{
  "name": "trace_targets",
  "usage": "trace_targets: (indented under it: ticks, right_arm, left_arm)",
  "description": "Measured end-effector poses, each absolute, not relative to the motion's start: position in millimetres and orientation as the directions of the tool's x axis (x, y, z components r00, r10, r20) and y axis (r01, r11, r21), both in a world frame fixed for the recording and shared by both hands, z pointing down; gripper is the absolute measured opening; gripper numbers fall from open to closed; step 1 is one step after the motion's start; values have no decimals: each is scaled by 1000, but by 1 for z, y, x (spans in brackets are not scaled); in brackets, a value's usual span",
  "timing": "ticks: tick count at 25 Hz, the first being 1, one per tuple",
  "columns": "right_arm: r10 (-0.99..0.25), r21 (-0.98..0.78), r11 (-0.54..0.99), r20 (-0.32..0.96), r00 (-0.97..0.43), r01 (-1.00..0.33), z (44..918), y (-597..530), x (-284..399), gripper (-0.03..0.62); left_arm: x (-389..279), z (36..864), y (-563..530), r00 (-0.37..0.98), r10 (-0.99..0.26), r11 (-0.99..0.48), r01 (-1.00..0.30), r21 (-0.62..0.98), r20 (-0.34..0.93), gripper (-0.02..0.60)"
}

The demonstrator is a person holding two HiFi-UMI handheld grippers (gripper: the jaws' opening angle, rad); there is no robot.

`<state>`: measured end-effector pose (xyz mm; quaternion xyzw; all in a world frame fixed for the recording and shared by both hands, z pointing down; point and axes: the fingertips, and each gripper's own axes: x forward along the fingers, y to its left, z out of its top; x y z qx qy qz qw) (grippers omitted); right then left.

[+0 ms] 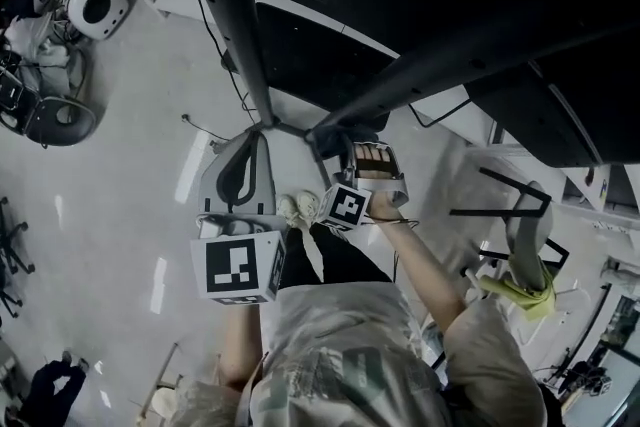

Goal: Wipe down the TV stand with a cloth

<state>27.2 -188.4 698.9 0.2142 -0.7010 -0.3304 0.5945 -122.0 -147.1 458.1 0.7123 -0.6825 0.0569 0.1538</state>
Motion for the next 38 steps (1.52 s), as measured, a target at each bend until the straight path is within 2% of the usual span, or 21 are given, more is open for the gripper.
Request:
trace_targets:
  ticks: [9,13,19,25,29,34,38]
  right_arm:
    - [-660,683,713,730,-176,158,770,-184,36,57]
    - [-635,667,734,740,-220,127,774,-183,22,57]
    - [-653,677,707,736,-178,205,791,-186,35,57]
    - [-641,671,717,741,-200,187,799,-184,29,57]
    - [-682,709,670,705,-193,220,809,-190,35,57]
    - [-650,679,707,734,-197,198,809,-185,31,57]
    - [-681,705,665,708,-186,246,808,-187,35,57]
  left_arm:
    - [-128,494,-144,26,-934,33,-987,160,356,15]
    - [-134,503,-140,-2,-929,70,-983,169,371,15]
    - [-136,506,-135,-26,-926,96,-981,169,376,15]
    - [-141,514,-127,-38,-919,110,-980,163,392,15]
    - [-141,514,-124,-46,-919,117,-980,159,392,15]
    - [-141,516,-121,-43,-919,114,-980,161,392,15]
    - [-142,515,-118,-49,-923,118,-980,161,381,15]
